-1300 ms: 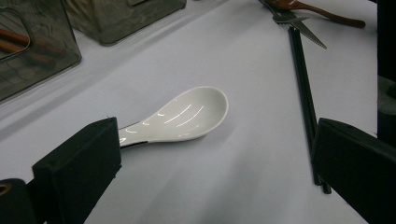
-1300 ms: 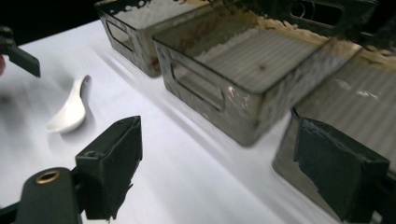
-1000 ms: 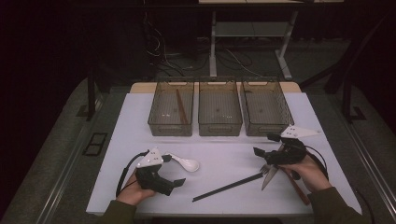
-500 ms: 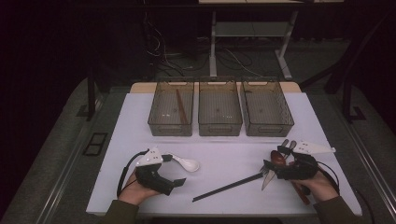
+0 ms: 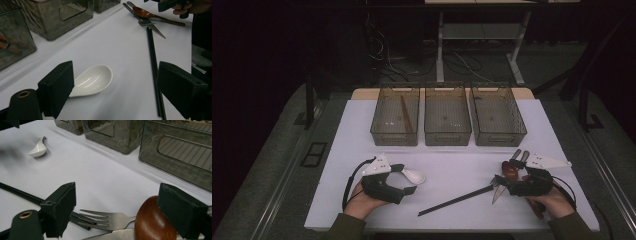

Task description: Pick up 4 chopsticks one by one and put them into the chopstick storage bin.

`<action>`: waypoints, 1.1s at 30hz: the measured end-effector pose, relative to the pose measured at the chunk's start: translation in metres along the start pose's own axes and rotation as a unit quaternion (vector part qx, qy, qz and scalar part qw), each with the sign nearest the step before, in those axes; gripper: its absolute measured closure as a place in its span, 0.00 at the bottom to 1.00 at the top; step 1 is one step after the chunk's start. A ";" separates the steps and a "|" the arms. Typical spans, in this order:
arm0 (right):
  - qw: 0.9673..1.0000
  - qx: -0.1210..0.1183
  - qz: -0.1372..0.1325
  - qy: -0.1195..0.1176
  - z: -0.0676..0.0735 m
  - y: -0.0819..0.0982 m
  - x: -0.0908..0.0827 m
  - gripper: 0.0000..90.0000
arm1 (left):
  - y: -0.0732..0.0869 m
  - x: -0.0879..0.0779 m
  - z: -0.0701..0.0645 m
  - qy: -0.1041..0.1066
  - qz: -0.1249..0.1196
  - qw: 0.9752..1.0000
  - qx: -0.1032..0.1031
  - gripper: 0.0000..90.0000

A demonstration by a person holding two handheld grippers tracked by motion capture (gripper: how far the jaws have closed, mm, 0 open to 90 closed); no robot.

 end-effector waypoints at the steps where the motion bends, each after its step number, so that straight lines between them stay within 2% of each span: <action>1: 1.000 -0.001 0.001 0.000 0.000 0.000 0.000 0.17 | -0.001 0.002 -0.001 0.000 0.002 1.000 0.000 0.16; 7: 1.000 -0.002 0.000 0.000 -0.001 0.000 0.001 0.17 | -0.008 0.008 -0.003 0.004 0.005 1.000 -0.003 0.17; 16: 1.000 0.003 -0.009 0.001 -0.003 -0.002 -0.002 0.17 | -0.018 0.017 -0.007 0.012 0.009 1.000 0.004 0.18; 21: 1.000 -0.001 -0.007 0.001 -0.001 -0.002 -0.002 0.17 | -0.021 0.022 -0.012 0.021 0.012 1.000 0.012 0.22; 28: 1.000 -0.005 -0.008 0.000 0.001 -0.004 -0.001 0.17 | -0.026 0.025 -0.015 0.028 0.009 1.000 0.007 0.26; 33: 1.000 -0.010 -0.005 -0.003 0.002 -0.003 0.000 0.18 | -0.030 0.031 -0.019 0.035 0.014 0.999 0.012 0.31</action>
Point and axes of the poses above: each handheld gripper's, and its own axes: x roughly forward along the jaws, y roughly out of its underside, z roughly to its left, the point moved 7 cm from there along x, roughly forward along the jaws, and after that the axes turned 12 degrees about z, right-handed, at the moved point
